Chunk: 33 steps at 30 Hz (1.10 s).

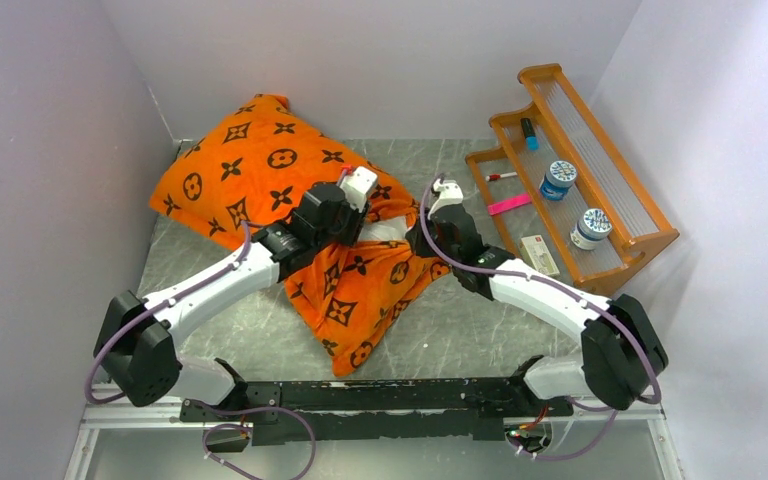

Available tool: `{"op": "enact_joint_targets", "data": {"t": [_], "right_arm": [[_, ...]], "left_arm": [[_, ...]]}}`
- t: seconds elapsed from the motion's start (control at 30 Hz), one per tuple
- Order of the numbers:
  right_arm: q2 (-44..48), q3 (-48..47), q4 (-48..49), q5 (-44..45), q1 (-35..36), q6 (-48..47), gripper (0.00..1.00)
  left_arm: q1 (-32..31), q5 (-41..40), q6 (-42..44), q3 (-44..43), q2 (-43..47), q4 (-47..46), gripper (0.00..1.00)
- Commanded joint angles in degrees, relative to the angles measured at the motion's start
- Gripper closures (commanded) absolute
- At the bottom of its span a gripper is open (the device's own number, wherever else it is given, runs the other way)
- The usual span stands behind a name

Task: Remove the pillowcase from the pillow
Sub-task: Remove the pillow from the pillowcase.

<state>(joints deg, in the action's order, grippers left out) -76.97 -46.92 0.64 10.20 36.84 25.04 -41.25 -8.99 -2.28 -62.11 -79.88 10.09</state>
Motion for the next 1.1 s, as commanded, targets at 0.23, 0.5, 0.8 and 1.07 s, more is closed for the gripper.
{"op": "enact_joint_targets", "data": {"t": [0.23,0.5,0.8,1.07], "right_arm": [[6.29,16.6,8.9,-5.26,-2.46,2.9,1.0],[10.87,18.84,21.94,-13.04,-2.45,7.6,1.0],[12.51,20.65,24.93,-13.7,-2.47,8.81,1.0],[10.83,20.61,25.14,-15.11,-2.43,8.38,1.0]], "left_arm": [[-0.65,0.34,0.51,-0.51,4.68,3.33,0.55],[-4.08,8.2,-5.37,-5.2,7.94,7.32,0.42],[-10.11,6.97,-15.41,-11.68,5.94,11.83,0.5],[-12.26,0.87,-26.69,-14.19,-2.97,14.5,0.39]]}}
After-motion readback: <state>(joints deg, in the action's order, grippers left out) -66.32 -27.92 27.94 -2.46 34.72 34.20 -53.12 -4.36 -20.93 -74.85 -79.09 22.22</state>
